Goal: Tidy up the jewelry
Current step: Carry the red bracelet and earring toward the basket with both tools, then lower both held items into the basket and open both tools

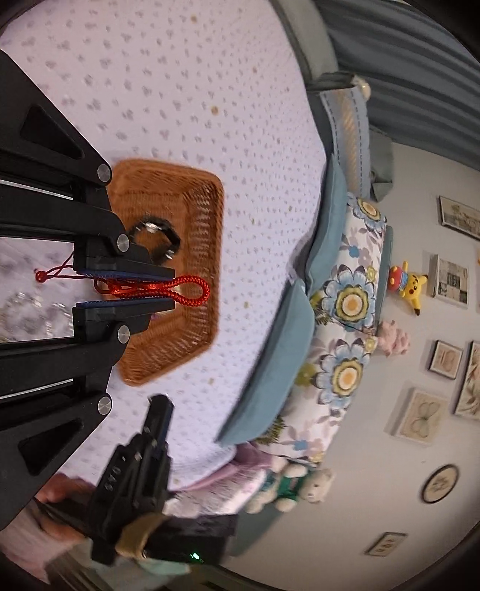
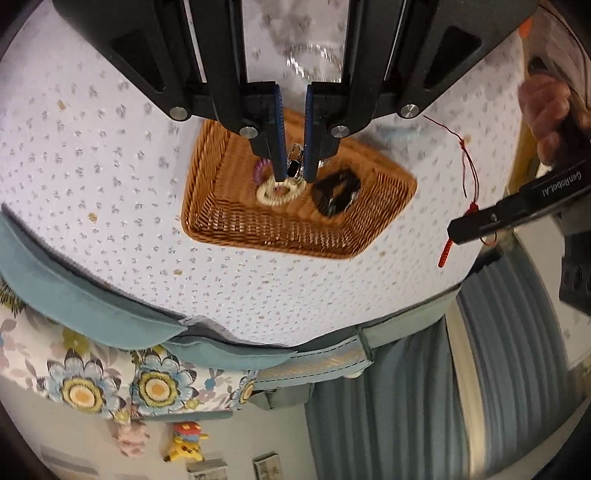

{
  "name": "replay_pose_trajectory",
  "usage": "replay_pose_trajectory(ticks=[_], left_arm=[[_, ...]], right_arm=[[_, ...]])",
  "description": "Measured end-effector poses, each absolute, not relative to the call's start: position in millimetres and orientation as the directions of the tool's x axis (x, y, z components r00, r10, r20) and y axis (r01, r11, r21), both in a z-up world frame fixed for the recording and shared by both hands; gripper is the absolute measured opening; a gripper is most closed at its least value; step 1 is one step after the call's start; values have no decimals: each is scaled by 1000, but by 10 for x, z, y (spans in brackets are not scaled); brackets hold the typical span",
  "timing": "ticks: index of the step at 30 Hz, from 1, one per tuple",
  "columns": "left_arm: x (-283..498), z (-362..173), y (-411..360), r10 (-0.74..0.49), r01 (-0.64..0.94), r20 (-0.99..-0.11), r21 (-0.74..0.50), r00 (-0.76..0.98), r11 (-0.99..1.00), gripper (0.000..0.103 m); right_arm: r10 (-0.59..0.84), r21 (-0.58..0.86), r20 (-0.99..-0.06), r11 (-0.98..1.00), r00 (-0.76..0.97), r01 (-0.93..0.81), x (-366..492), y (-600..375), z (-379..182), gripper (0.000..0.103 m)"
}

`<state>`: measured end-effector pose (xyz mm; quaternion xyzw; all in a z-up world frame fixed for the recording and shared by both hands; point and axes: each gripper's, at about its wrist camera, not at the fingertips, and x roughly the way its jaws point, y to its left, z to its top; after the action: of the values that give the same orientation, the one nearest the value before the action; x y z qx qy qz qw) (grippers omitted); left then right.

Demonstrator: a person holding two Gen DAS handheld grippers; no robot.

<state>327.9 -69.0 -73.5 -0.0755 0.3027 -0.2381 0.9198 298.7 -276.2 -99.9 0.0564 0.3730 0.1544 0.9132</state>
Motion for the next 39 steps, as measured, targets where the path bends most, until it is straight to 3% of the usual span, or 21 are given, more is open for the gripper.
replay_pose_trajectory(ticks=[6, 21, 36, 38, 39], left_arm=[[3681, -844, -883, -538, 398, -517, -364, 666, 842, 8], [4515, -1451, -1316, -540, 331, -602, -429, 588, 840, 8], [4734, -1700, -1534, -513, 254, -648, -454, 564, 854, 9], [4729, -1697, -1551, -513, 256, -656, -452, 555, 855, 15], [4730, -1698, -1546, -530, 260, -657, -469, 535, 844, 31]], right_arm=[[337, 286, -685, 940, 646, -186, 3420, -2857, -1121, 12], [180, 126, -776, 983, 604, -131, 3857, -2665, -1578, 12], [146, 93, -824, 988, 547, -124, 3924, -2692, -1867, 12], [156, 100, -824, 986, 544, -130, 3910, -2700, -1860, 13], [173, 119, -824, 984, 539, -133, 3908, -2717, -1855, 16]])
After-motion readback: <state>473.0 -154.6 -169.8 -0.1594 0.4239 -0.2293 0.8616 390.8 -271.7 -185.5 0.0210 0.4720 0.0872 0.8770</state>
